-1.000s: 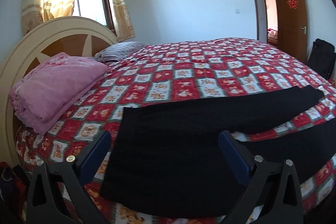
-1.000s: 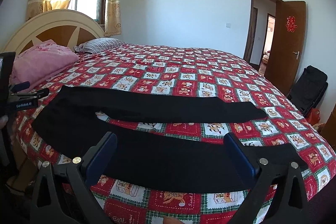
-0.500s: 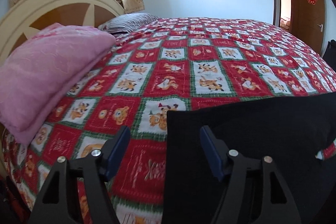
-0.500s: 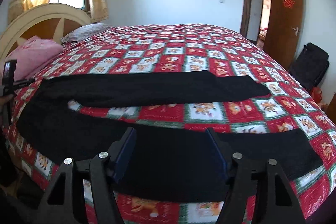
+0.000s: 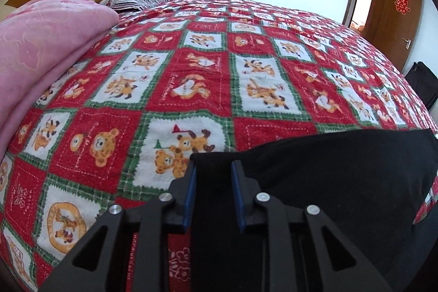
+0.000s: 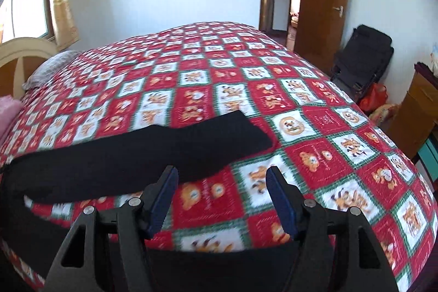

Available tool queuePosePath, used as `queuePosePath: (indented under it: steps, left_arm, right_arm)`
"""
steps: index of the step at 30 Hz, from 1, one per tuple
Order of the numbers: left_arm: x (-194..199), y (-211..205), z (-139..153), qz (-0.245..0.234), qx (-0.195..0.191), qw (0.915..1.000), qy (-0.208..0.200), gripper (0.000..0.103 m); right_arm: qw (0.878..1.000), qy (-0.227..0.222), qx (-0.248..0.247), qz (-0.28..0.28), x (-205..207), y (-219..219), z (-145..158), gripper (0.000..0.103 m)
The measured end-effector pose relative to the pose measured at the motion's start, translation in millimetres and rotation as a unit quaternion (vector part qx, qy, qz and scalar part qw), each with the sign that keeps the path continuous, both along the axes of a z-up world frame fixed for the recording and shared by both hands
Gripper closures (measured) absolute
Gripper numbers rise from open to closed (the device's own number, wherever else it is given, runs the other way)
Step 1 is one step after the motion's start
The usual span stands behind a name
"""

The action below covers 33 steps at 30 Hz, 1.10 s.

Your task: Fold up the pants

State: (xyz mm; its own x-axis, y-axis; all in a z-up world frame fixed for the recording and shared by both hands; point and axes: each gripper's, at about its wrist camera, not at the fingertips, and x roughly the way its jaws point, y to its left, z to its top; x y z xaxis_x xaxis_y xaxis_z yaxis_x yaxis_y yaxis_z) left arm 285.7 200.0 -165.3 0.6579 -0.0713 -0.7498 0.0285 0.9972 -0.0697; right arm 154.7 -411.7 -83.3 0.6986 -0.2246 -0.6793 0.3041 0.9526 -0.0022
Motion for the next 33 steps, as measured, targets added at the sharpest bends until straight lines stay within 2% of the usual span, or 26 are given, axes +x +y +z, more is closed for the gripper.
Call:
queuePosePath:
  steps: [4,12,13,14,16,19,26,27,28,29,30,31,32,33]
  left_arm:
    - [2,-2,4,-0.007,0.012,0.9999,-0.006,0.086]
    - [11,-6,1,-0.009,0.037,0.9993,0.005,0.085]
    - [11,-7,1,-0.007,0.041,0.9991,0.003,0.082]
    - [12,-7,1,-0.003,0.046,0.9989,0.003,0.077]
    - [13,-9,0,0.001,0.056,0.9984,0.001,0.073]
    - [14,-10,-2,-0.002,0.06,0.9982,0.005,0.073]
    - [18,-12,-4,-0.013,0.07,0.9974,0.013,0.073]
    - [18,-13,-4,-0.015,0.074,0.997,0.013,0.074]
    - [17,-15,-4,-0.018,0.078,0.9967,0.011,0.075]
    - [17,-17,-4,-0.02,0.084,0.9962,0.009,0.077]
    - [16,-18,-3,-0.023,0.086,0.996,0.007,0.079]
    - [16,-18,-3,-0.027,0.086,0.9959,0.006,0.088]
    - [16,-18,-1,-0.033,0.081,0.9962,0.005,0.089]
    - [16,-18,1,-0.03,0.08,0.9963,0.002,0.089]
  right_arm:
    - [0.999,0.007,0.035,-0.034,29,-45,-4,0.035]
    - [0.997,0.034,0.049,-0.052,89,-102,-20,0.035]
    - [0.997,0.038,0.055,-0.048,97,-107,-24,0.035]
    - [0.996,0.047,0.061,-0.039,108,-109,-29,0.032]
    - [0.996,0.055,0.063,-0.026,126,-109,-37,0.027]
    - [0.995,0.07,0.074,-0.009,157,-107,-54,0.026]
    - [0.99,0.111,0.09,-0.01,204,-113,-91,0.027]
    - [0.989,0.115,0.097,-0.005,206,-112,-95,0.029]
    - [0.988,0.12,0.101,0.004,208,-111,-98,0.035]
    - [0.989,0.121,0.088,0.009,208,-107,-99,0.051]
    - [0.99,0.124,0.071,0.017,208,-103,-99,0.061]
    - [0.99,0.124,0.067,0.024,207,-100,-98,0.079]
    - [0.989,0.121,0.075,0.027,205,-100,-96,0.091]
    - [0.989,0.119,0.08,0.03,203,-100,-93,0.092]
